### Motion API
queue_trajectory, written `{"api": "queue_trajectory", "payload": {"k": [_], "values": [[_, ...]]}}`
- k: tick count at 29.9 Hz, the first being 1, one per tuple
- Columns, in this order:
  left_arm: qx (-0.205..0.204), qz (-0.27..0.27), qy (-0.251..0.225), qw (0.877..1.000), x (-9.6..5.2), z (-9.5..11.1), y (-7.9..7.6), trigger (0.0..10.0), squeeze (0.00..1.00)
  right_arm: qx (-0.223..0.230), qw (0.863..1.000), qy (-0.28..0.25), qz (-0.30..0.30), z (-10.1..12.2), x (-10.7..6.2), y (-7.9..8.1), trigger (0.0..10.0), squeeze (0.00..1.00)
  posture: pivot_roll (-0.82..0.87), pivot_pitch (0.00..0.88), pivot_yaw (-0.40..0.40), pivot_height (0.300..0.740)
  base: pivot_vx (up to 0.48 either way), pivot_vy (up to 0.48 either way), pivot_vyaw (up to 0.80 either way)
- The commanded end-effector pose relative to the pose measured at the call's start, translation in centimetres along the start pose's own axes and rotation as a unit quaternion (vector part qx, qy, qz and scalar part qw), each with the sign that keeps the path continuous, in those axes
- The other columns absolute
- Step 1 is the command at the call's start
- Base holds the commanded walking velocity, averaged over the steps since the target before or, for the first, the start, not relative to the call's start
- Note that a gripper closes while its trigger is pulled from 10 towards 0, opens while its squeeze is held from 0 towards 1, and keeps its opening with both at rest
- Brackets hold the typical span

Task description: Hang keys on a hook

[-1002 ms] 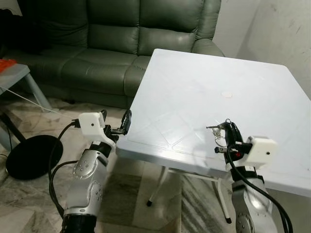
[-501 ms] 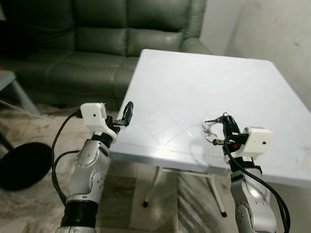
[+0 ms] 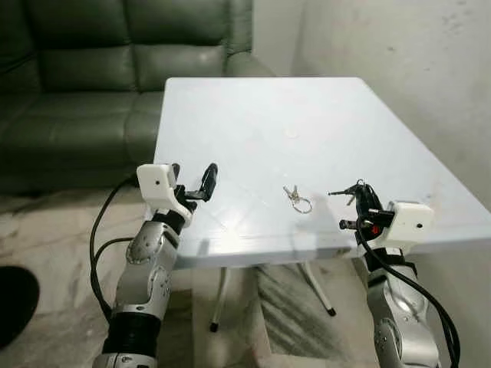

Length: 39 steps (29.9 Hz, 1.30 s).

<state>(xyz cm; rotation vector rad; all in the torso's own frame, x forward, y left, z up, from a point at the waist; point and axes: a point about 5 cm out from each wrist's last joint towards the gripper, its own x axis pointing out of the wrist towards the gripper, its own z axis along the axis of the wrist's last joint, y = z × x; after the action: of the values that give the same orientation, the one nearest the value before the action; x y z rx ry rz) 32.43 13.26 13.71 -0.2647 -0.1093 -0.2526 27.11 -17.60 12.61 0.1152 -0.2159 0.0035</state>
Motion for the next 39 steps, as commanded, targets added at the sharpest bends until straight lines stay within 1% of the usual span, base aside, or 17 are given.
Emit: {"api": "queue_trajectory", "payload": {"k": [1, 4, 10, 13, 19, 21, 39], "values": [[0.003, 0.002, -0.004, 1.0, 0.16, 0.33, 0.28, 10.0, 0.0, 0.003, 1.0, 0.0, 0.007, -0.01, 0.16, 0.35, 10.0, 0.0, -0.03, 0.0, -0.039, 0.74, 0.0, 0.48, -0.77], [0.004, 0.004, -0.002, 1.0, 0.17, 0.27, 0.32, 10.0, 0.0, 0.004, 1.0, 0.0, 0.006, -0.05, 0.15, 0.38, 10.0, 0.0, -0.03, 0.0, -0.039, 0.74, 0.0, 0.396, -0.77], [0.006, 0.014, 0.012, 1.0, 0.18, -0.08, 0.33, 10.0, 0.0, 0.005, 1.0, 0.001, 0.007, -0.06, 0.05, 0.43, 10.0, 0.0, -0.03, 0.0, -0.04, 0.74, 0.0, 0.0, -0.77], [0.005, 0.01, 0.017, 1.0, 0.15, -0.28, 0.18, 10.0, 0.0, 0.004, 1.0, 0.002, 0.009, -0.06, -0.01, 0.46, 10.0, 0.0, -0.03, 0.0, -0.041, 0.74, 0.0, 0.0, -0.77], [0.001, 0.011, 0.016, 1.0, 0.08, -0.3, 0.14, 10.0, 0.0, 0.004, 1.0, 0.004, 0.008, -0.1, -0.02, 0.42, 10.0, 0.0, -0.03, 0.0, -0.043, 0.74, 0.0, 0.0, -0.77], [0.006, 0.012, 0.019, 1.0, 0.08, -0.35, 0.1, 10.0, 0.0, 0.004, 1.0, 0.003, 0.008, -0.07, -0.05, 0.43, 10.0, 0.0, -0.03, 0.0, -0.043, 0.74, 0.0, 0.0, -0.77], [0.005, 0.009, 0.028, 1.0, 0.13, -0.49, -0.16, 10.0, 0.0, 0.005, 1.0, 0.005, 0.004, 0.01, -0.04, 0.42, 10.0, 0.0, -0.04, 0.0, -0.042, 0.74, 0.0, 0.0, -0.77]]}}
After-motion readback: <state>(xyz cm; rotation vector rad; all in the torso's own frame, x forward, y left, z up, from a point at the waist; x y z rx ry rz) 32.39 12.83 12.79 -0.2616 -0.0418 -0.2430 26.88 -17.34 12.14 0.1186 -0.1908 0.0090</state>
